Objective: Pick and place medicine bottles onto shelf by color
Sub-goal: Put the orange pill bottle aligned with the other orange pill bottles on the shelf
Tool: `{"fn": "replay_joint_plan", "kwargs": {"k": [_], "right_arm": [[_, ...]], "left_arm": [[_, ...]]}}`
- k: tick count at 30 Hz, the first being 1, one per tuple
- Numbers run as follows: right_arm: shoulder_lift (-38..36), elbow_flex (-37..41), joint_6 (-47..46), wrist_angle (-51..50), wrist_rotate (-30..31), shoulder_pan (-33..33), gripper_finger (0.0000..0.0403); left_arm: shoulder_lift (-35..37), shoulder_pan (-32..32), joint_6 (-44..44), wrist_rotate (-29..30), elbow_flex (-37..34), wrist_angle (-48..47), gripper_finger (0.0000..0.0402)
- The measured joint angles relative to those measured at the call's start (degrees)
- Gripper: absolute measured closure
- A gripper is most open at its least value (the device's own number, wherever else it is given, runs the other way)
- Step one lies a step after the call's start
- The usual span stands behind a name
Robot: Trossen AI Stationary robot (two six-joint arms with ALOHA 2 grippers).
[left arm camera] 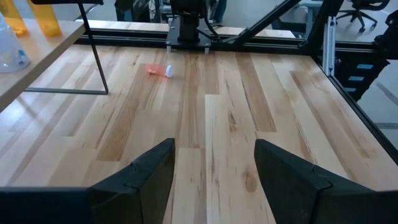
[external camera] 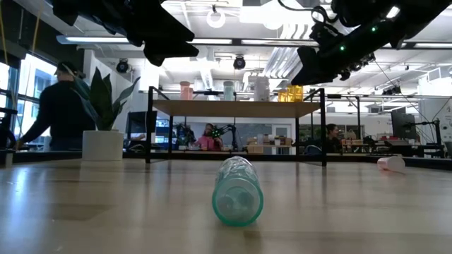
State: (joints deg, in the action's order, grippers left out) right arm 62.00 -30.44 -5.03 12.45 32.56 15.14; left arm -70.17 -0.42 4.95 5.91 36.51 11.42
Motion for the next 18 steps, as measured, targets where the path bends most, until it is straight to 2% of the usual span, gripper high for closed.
{"fn": "replay_joint_plan", "kwargs": {"k": [18], "right_arm": [[-0.02, -0.04, 0.58, -0.05, -2.17, 1.37, 0.0304]], "left_arm": [[-0.01, -0.01, -0.02, 0.02, 0.0, 0.0, 0.0193]]}}
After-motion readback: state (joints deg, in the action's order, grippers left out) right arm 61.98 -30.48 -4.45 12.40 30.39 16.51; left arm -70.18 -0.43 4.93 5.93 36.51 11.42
